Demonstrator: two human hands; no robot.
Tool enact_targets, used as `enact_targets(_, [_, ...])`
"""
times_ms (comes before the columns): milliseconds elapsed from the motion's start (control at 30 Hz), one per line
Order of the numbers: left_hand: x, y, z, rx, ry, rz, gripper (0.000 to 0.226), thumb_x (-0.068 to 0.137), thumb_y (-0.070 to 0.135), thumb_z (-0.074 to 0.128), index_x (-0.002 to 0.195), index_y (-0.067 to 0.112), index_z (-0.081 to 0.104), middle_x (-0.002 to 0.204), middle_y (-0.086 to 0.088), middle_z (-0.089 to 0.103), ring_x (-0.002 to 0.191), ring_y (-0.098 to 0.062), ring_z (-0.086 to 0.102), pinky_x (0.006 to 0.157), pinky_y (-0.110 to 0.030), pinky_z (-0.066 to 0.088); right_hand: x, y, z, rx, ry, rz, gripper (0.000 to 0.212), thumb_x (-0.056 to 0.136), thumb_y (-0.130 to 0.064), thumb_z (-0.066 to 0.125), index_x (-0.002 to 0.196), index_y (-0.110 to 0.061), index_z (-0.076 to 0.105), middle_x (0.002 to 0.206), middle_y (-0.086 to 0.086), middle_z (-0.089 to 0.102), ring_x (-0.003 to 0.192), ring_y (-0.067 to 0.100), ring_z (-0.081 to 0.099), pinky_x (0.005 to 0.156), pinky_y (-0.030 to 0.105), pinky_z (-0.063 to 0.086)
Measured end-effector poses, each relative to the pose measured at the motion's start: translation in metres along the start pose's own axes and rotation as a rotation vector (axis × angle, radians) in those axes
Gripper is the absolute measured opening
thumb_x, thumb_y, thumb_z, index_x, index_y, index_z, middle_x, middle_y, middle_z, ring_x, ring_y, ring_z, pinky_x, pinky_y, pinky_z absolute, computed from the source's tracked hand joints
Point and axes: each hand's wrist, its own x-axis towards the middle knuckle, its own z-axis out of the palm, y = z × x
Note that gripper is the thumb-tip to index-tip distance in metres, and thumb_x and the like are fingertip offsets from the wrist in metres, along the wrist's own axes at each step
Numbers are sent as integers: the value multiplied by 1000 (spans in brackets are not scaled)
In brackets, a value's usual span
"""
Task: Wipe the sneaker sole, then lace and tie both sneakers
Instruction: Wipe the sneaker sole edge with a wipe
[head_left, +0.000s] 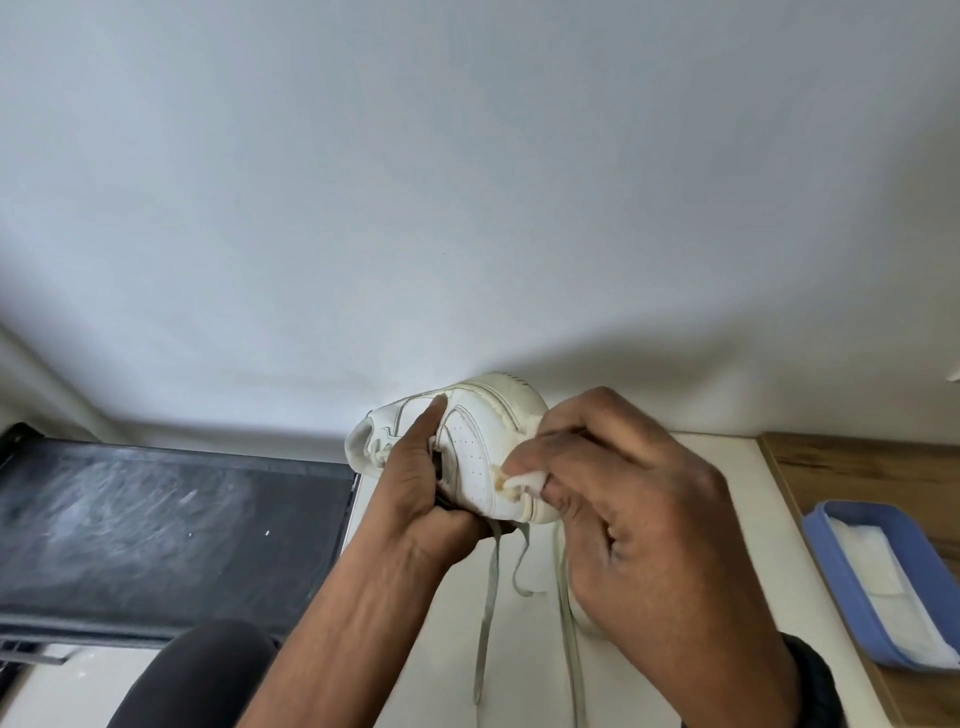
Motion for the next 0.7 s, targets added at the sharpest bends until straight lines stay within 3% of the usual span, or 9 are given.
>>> enact_targets(67, [-3,-3,2,14,9,-5,38,91,40,72,117,12,68,79,-20,78,79,-36,71,82,-54,52,0,5,-1,15,62,48,22,84,-3,64,90,-19,77,94,-9,62,85,8,64,71,27,55])
enact_targets(167, [-7,-8,4,-4,-5,-29,34,91,40,72,110,12,71,81,-19,78,67,-36,75,86,-54,52,1,8,-2,-2,111,68,21,84,-4,63,92,-16,78,95,-7,63,85,8,65,72,24,53])
enact_targets(333, [-11,-5,5,-47,4,-29,27,93,37,71,97,10,68,67,-20,75,50,-37,72,74,-51,50,2,9,-9,28,-43,-62,24,82,1,67,91,-19,77,95,-9,62,83,11,65,69,26,54])
enact_targets(400, [-14,-4,7,-58,2,-33,26,94,36,70,96,9,68,67,-21,74,51,-37,72,76,-51,51,3,12,-11,27,-78,-86,25,82,2,69,92,-19,77,95,-10,61,82,13,65,67,27,54])
enact_targets(500, [-17,-6,10,-60,-25,-43,27,93,37,69,96,10,71,76,-20,77,57,-36,74,80,-51,51,3,12,-11,11,35,-12,24,83,3,68,91,-18,78,93,-9,62,81,9,65,68,22,53])
enact_targets(600, [-22,-7,11,-88,-50,-85,29,94,35,68,105,8,70,79,-22,76,56,-38,73,72,-48,52,4,7,-11,2,61,-5,19,83,-2,67,91,-16,77,93,-8,62,81,7,64,69,19,51])
enact_targets(700, [-26,-3,12,-138,-49,-89,26,97,33,66,91,8,63,58,-18,68,43,-35,68,55,-43,54,3,9,-15,19,-84,-87,19,82,1,70,89,-17,73,94,-11,58,78,10,62,66,25,51])
